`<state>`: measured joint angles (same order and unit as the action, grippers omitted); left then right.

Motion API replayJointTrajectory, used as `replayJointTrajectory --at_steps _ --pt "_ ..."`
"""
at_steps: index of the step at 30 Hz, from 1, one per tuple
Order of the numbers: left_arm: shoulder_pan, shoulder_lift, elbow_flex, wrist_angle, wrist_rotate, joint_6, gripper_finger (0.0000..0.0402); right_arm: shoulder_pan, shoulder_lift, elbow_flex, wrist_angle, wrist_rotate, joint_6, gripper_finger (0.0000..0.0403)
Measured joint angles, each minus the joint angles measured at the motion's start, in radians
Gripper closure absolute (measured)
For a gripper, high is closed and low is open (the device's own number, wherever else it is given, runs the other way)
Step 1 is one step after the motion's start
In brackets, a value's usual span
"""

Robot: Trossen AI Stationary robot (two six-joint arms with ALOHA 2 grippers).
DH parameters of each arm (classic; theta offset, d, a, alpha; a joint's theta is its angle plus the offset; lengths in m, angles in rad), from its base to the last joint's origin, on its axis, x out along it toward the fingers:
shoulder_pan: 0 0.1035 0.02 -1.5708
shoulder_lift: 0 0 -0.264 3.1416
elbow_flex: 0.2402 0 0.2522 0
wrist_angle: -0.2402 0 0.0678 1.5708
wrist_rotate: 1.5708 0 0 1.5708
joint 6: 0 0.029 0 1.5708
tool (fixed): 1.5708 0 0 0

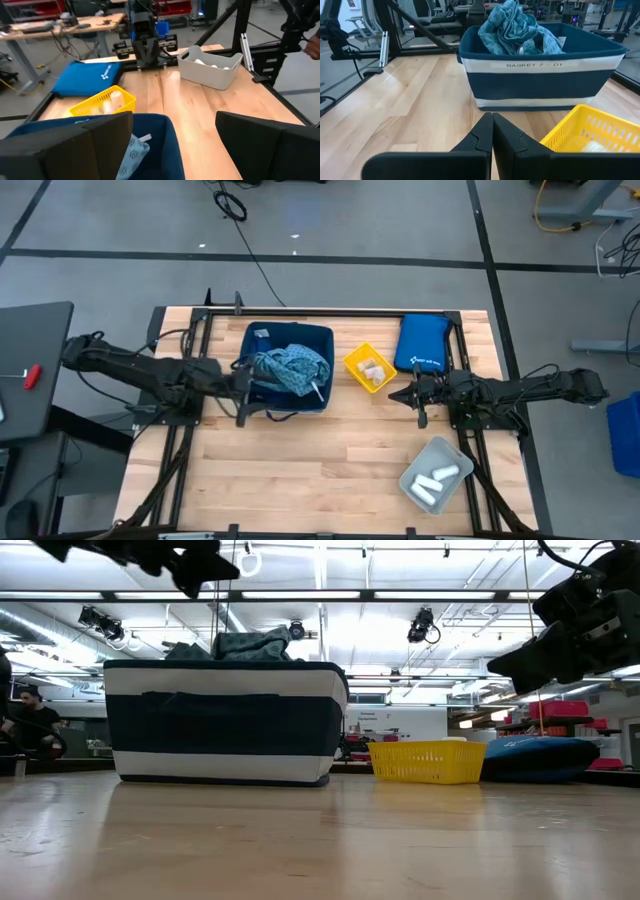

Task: Pick & place medical supplies in basket/bin
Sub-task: Return to Home Position

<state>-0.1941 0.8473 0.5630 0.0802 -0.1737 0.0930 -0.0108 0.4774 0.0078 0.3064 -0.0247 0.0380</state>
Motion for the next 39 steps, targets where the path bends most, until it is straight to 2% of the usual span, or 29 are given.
replayJointTrajectory --at_steps 6,12,15,22,26,37,39 --pt "-0.067 -0.156 -0.107 0.001 -0.111 -0.029 0.0114 0.000 0.000 0.000 0.024 -0.017 0.000 0.0394" --pt "-0.128 -0.328 -0.225 -0.006 -0.117 -0.052 0.0114 0.000 0.000 0.000 0.053 -0.071 0.000 0.0394" --pt "-0.152 -0.409 -0.281 -0.013 -0.154 -0.052 0.0114 0.000 0.000 0.000 0.076 -0.109 0.000 0.0394" --pt "-0.167 -0.576 -0.382 -0.020 -0.173 -0.059 0.0114 0.000 -0.039 0.000 0.100 -0.147 -0.022 0.0394" --pt "-0.167 -0.628 -0.409 -0.053 -0.174 -0.069 0.0114 0.000 -0.115 0.000 0.071 -0.180 -0.026 0.0394" --pt "-0.167 -0.661 -0.418 -0.118 -0.174 -0.109 0.0114 0.000 -0.461 0.000 -0.273 -0.174 -0.008 0.0394" --pt "-0.167 -0.661 -0.418 -0.130 -0.175 -0.109 0.0114 -0.001 -0.476 0.011 -0.290 -0.170 -0.011 0.0394"
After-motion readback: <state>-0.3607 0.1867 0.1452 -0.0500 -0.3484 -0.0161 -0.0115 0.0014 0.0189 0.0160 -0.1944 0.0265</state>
